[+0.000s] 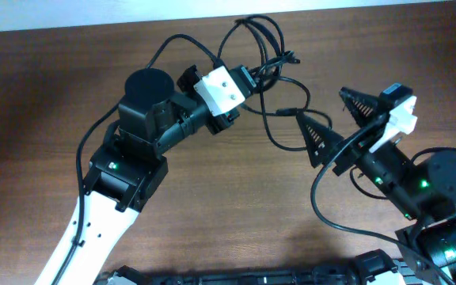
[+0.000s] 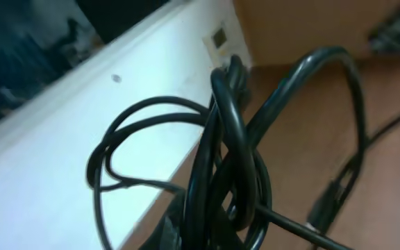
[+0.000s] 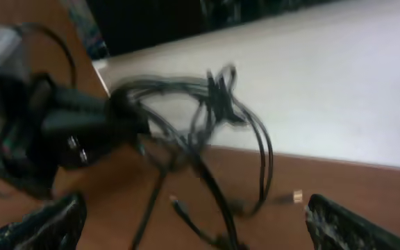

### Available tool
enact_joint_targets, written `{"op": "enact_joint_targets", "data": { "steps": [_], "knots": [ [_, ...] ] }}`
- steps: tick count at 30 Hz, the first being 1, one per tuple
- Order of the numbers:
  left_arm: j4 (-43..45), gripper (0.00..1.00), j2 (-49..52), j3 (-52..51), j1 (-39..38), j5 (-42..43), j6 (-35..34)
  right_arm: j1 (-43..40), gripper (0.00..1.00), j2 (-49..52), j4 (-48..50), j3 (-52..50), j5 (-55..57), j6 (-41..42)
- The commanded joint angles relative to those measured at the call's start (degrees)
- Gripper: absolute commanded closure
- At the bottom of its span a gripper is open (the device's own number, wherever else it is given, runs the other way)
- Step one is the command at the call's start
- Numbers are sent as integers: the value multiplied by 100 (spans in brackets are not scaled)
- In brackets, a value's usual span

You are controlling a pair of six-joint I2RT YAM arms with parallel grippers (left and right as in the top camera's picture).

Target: Untangle cables

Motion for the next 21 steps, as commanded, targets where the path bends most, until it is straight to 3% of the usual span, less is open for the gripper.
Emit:
{"op": "enact_joint_targets", "data": {
  "steps": [1, 8, 12, 18, 21],
  "knots": [
    [315, 100, -37, 42, 24, -483, 428, -22, 0, -37, -243, 70, 109, 35],
    [299, 100, -37, 42, 24, -435, 1027, -20, 1, -37, -2, 72, -236, 83],
    [291, 100, -33, 42, 22, -387, 1316, -22, 1, -37, 487, 72, -859, 739],
    [262, 100, -26, 42, 22, 960, 1709, -22, 1, -37, 960, 72, -1169, 1532],
    [262, 100, -26, 42, 22, 1088, 1790, -22, 1, -37, 981, 70, -1165, 1674]
  ]
}}
